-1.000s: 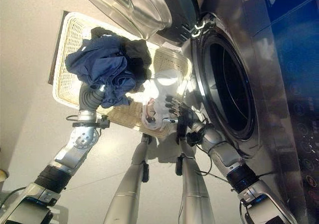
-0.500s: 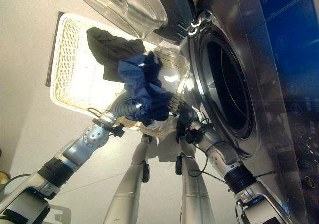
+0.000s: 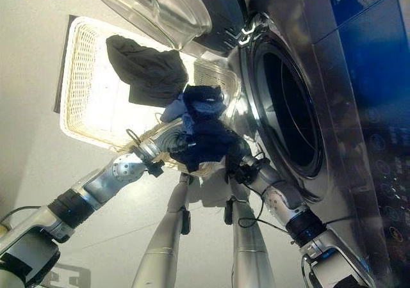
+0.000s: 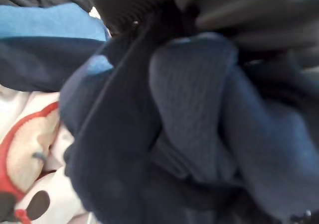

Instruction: Put the clothes into the washing machine.

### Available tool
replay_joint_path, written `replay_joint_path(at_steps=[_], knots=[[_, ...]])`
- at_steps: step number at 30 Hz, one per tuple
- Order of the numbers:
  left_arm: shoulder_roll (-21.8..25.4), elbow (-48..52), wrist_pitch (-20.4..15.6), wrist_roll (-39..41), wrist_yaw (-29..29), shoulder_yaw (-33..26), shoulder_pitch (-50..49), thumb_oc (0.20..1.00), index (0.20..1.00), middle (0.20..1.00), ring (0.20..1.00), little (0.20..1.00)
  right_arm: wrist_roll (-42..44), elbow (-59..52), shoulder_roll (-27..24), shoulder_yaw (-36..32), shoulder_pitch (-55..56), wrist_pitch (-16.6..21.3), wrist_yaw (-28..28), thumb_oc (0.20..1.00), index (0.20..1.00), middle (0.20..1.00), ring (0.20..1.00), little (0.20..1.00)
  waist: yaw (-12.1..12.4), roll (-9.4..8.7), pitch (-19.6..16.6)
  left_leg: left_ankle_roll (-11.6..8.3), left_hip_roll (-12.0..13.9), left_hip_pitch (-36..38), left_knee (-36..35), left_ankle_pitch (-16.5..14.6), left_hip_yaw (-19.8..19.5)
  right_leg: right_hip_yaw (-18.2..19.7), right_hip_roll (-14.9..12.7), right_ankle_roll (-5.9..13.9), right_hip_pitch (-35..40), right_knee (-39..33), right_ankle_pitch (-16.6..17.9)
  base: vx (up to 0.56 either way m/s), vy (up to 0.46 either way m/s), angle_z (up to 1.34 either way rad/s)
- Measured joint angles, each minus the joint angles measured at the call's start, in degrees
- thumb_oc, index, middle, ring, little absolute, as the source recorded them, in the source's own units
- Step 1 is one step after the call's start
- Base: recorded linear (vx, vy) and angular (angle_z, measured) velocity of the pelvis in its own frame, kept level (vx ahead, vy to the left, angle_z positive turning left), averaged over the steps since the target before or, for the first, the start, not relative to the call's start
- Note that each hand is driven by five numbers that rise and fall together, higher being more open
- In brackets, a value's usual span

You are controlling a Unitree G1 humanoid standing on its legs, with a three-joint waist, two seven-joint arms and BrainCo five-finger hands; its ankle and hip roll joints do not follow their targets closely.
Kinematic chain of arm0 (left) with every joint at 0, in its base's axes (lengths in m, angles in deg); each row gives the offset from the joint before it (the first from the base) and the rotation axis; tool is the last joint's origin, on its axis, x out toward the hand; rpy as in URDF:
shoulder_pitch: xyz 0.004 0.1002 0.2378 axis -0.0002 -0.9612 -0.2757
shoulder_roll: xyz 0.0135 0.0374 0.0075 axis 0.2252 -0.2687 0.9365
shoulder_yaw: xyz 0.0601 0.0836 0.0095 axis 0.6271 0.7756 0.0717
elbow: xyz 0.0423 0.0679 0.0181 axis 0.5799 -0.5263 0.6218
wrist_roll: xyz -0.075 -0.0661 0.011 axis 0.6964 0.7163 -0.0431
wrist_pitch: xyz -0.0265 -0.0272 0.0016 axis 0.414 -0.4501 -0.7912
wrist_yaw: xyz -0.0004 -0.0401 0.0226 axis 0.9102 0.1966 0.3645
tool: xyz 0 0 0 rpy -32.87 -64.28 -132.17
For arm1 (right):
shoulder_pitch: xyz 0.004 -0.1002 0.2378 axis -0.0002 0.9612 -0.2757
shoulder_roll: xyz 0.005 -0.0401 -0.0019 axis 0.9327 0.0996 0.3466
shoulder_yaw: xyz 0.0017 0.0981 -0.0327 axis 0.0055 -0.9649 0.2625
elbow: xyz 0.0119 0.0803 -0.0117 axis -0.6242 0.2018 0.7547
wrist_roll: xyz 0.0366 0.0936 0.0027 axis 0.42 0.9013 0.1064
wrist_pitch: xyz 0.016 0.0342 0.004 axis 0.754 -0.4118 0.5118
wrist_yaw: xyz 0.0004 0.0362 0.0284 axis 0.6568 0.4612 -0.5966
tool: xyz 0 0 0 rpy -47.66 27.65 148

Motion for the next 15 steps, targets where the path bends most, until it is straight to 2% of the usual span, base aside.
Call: replay_joint_path(at_steps=[6, 7, 8, 9, 10, 15], knots=[[0.0, -0.5, 2.3, 0.0, -2.6, 1.1, 0.7, 0.200, 0.200, 0.200, 0.200, 0.200, 2.0, 0.1, -0.7, 1.5, -0.1, -2.4, -2.7, 1.000, 1.000, 1.000, 1.000, 1.000, 0.1, -0.01, 0.0, 0.00, 0.0, -0.1, 0.0, 0.0, -0.1, -0.2, 0.0, -0.02, 0.0, 0.0, 0.0, 0.00, 0.000, 0.00], [0.0, -1.1, 2.7, 0.0, -2.8, 2.0, 1.1, 0.200, 0.200, 0.200, 0.200, 0.200, 2.2, 0.1, -0.8, 1.9, -0.1, -2.8, -3.5, 0.536, 0.536, 0.536, 0.536, 0.536, 0.0, -0.01, 0.0, 0.00, 0.0, -0.1, 0.0, 0.0, -0.2, -0.3, 0.0, -0.02, 0.1, 0.0, 0.0, 0.00, 0.000, 0.00], [0.0, -1.1, 2.7, 0.0, -2.8, 2.0, 1.1, 0.200, 0.200, 0.200, 0.200, 0.200, 2.2, 0.1, -0.8, 1.9, -0.1, -2.8, -3.5, 0.536, 0.536, 0.536, 0.536, 0.536, 0.0, -0.01, 0.0, 0.00, 0.0, -0.1, 0.0, 0.0, -0.2, -0.3, 0.0, -0.02, 0.1, 0.0, 0.0, 0.01, -0.027, 0.03], [-0.4, -2.2, 5.3, -0.1, -2.4, 2.7, 1.4, 0.200, 0.200, 0.200, 0.200, 0.200, 3.7, 0.1, -0.8, 2.3, -0.6, -3.0, -5.5, 0.200, 0.200, 0.200, 0.200, 0.200, 0.1, -0.05, 0.0, 0.01, 0.0, -0.1, 0.0, 0.0, -0.3, -0.4, 0.0, 0.04, 0.1, 0.0, 0.0, 0.01, -0.036, 0.02], [-0.6, -2.8, 6.1, -0.1, -2.0, 3.0, 1.5, 0.200, 0.200, 0.200, 0.200, 0.200, 4.1, 0.1, -0.9, 2.3, -0.8, -3.2, -5.7, 0.200, 0.200, 0.200, 0.200, 0.200, 0.1, -0.05, 0.0, 0.01, 0.0, -0.2, 0.1, 0.0, -0.4, -0.4, 0.0, 0.16, 0.1, 0.0, -0.1, 0.01, -0.043, 0.03], [-3.5, -4.8, 10.6, -0.8, 7.5, 3.9, 0.8, 0.200, 0.200, 0.200, 0.200, 0.200, 4.2, 3.9, -0.8, 1.8, -1.6, -3.8, -5.7, 0.200, 0.200, 0.200, 0.200, 0.200, 0.2, -0.06, 0.0, 0.02, -0.1, -0.2, 0.1, 0.0, -0.5, -0.5, -0.1, 0.17, 0.1, -0.1, -0.1, 0.00, -0.008, 0.00]])
